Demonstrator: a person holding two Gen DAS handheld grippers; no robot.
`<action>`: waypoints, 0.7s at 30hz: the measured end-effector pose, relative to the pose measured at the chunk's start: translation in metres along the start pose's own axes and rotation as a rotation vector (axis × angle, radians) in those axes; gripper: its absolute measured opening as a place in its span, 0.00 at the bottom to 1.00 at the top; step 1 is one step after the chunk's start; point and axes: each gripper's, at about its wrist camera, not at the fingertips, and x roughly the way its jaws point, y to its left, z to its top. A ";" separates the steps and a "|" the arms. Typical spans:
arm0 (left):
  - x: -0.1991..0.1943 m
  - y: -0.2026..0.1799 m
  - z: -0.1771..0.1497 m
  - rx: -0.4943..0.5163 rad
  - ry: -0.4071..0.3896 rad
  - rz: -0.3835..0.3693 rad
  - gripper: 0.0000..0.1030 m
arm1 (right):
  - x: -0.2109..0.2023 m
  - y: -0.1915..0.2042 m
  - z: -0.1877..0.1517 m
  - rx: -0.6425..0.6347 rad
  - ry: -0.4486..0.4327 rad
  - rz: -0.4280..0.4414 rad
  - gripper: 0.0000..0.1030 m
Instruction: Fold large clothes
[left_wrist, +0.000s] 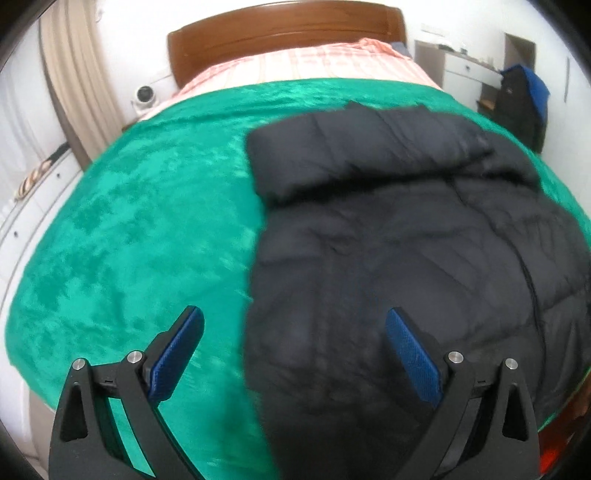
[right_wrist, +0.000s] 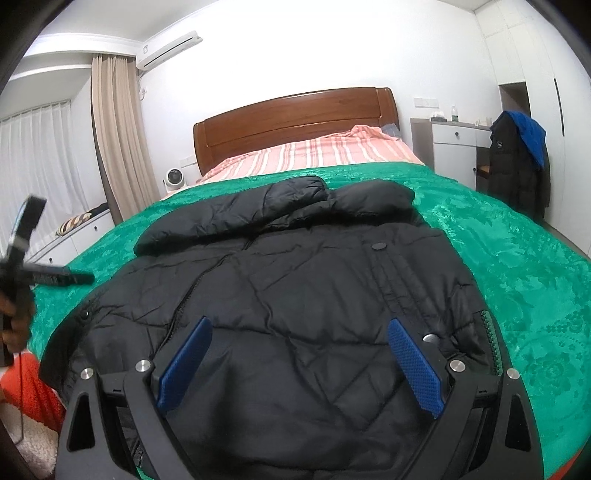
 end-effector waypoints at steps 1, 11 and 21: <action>0.001 -0.008 -0.008 0.013 -0.006 -0.002 0.97 | 0.000 0.000 0.000 -0.002 0.000 -0.003 0.93; 0.024 -0.006 -0.040 -0.053 -0.075 -0.039 1.00 | -0.008 -0.010 0.006 0.025 -0.045 -0.053 0.93; 0.029 -0.007 -0.046 -0.070 -0.116 -0.042 1.00 | 0.022 -0.059 0.025 0.206 -0.060 -0.078 0.94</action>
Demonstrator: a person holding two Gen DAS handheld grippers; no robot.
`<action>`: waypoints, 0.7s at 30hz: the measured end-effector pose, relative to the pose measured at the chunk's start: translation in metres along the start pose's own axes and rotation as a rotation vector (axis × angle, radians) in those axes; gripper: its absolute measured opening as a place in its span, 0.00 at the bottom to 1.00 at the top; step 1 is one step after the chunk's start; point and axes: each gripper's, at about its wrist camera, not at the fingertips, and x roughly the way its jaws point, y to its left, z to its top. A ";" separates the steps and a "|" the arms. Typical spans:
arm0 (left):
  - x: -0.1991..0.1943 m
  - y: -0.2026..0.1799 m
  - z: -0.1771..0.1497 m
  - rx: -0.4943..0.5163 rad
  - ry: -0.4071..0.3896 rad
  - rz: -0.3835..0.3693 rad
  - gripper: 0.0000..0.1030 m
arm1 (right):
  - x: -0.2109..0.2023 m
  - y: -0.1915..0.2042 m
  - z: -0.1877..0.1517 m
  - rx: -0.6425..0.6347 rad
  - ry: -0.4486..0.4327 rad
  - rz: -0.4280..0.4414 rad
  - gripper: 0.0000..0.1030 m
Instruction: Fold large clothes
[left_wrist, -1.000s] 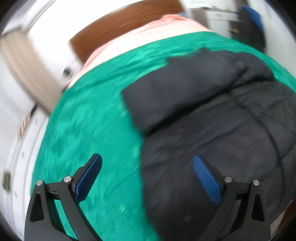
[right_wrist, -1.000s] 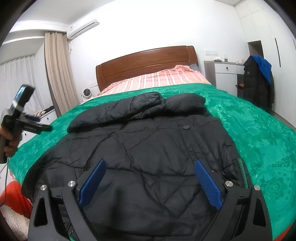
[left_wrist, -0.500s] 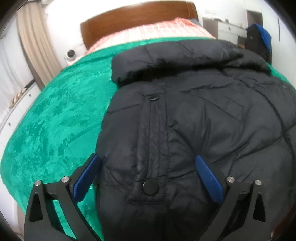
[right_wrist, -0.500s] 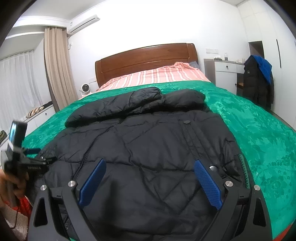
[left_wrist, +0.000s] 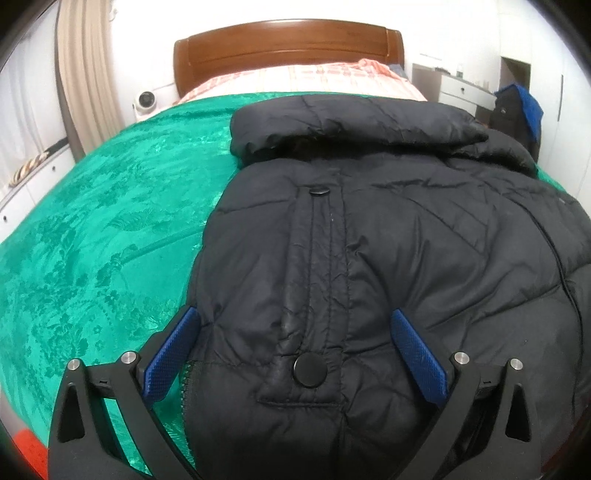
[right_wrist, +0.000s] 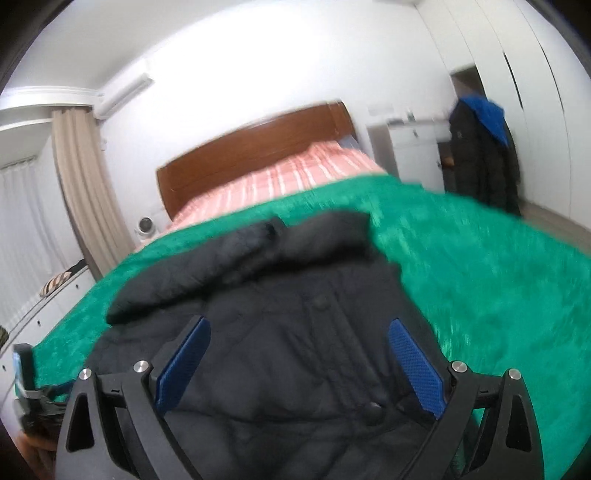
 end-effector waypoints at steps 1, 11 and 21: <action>0.000 0.000 -0.001 -0.003 -0.002 -0.002 1.00 | 0.011 -0.008 -0.008 0.023 0.042 -0.009 0.94; 0.001 0.001 -0.006 -0.015 -0.040 -0.009 1.00 | 0.029 -0.009 -0.029 0.009 0.081 -0.056 0.97; 0.001 0.002 -0.007 -0.016 -0.048 -0.011 1.00 | 0.031 -0.011 -0.030 0.005 0.081 -0.055 0.97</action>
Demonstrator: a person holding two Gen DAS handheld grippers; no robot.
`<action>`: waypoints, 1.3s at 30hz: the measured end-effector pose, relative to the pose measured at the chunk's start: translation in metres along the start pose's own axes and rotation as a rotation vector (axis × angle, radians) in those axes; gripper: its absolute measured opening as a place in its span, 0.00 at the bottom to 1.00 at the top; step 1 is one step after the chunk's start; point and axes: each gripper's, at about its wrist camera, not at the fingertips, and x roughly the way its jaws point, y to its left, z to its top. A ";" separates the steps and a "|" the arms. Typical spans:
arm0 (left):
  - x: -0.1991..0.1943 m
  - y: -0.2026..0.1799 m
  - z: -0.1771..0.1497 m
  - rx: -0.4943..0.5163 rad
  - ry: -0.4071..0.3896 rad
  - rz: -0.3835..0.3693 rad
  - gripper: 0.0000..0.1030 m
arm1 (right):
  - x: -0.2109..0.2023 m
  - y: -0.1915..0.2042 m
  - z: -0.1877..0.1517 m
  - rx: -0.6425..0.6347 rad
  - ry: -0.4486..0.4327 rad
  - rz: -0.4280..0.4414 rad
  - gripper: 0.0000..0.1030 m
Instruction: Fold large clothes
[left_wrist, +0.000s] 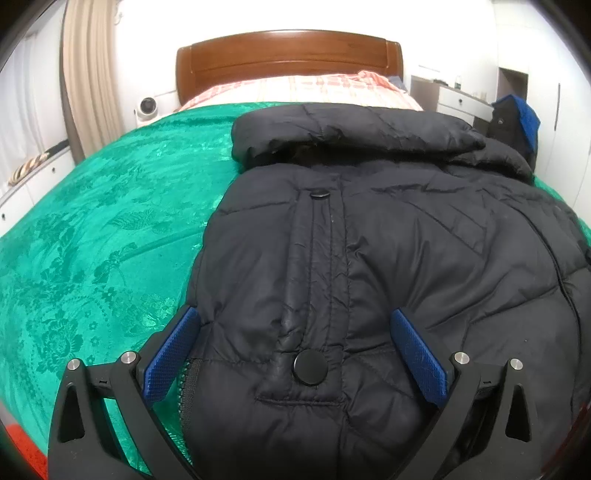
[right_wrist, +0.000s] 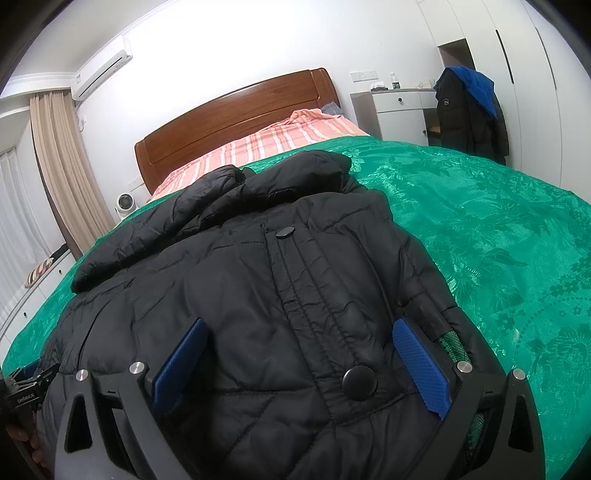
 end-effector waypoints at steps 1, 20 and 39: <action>0.000 0.000 0.000 0.000 0.000 0.000 1.00 | 0.000 0.000 0.000 -0.001 0.001 0.000 0.97; -0.029 0.011 0.034 -0.098 0.086 -0.047 1.00 | 0.000 0.002 -0.001 -0.023 0.018 -0.008 0.98; 0.041 0.048 0.028 -0.241 0.077 -0.154 1.00 | 0.000 0.004 -0.004 -0.050 0.016 -0.017 0.99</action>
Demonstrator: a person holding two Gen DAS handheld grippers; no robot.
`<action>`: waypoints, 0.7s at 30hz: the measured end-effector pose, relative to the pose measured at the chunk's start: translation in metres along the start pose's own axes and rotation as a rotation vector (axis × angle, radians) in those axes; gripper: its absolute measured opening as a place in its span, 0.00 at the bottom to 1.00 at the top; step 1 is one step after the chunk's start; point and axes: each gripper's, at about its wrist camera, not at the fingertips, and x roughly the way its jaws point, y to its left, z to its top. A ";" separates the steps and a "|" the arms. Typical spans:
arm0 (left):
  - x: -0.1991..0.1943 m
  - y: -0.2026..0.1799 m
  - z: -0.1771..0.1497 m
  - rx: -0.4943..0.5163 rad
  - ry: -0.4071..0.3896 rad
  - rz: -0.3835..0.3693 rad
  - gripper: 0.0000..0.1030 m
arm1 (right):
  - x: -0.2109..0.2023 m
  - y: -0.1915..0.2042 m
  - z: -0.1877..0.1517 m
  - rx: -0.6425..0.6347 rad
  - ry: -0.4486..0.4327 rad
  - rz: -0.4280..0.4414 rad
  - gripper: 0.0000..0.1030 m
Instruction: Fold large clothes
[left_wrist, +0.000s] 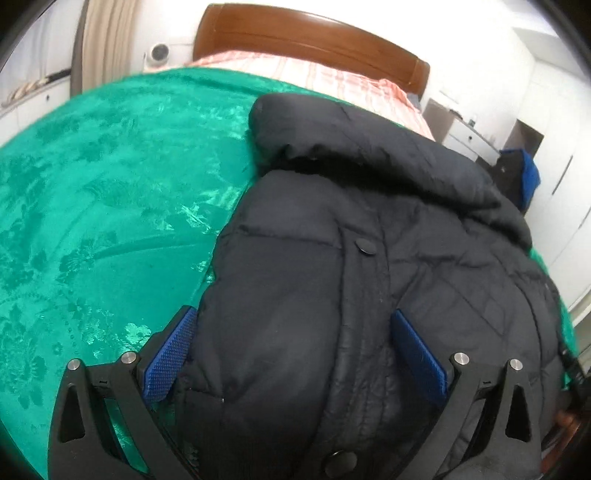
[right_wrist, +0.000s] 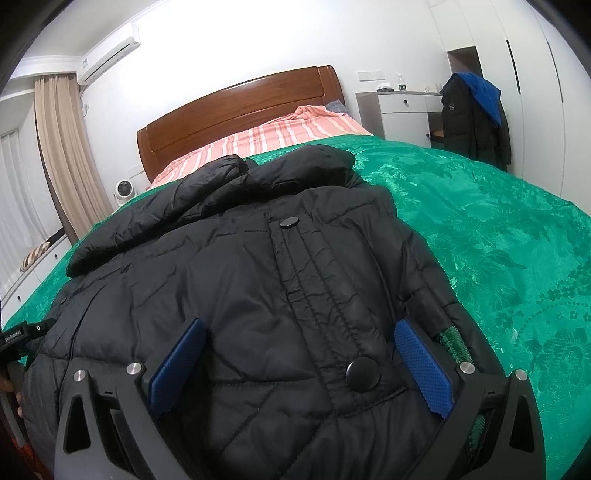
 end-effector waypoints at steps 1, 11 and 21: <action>0.000 -0.001 0.000 0.005 -0.003 0.004 1.00 | 0.000 0.000 0.000 -0.001 0.000 0.000 0.99; -0.002 -0.002 -0.006 0.014 -0.025 -0.004 1.00 | 0.001 -0.001 0.000 -0.003 0.002 -0.002 0.99; -0.009 -0.019 0.006 0.045 0.045 0.101 1.00 | -0.024 0.005 0.014 -0.020 0.015 -0.053 0.99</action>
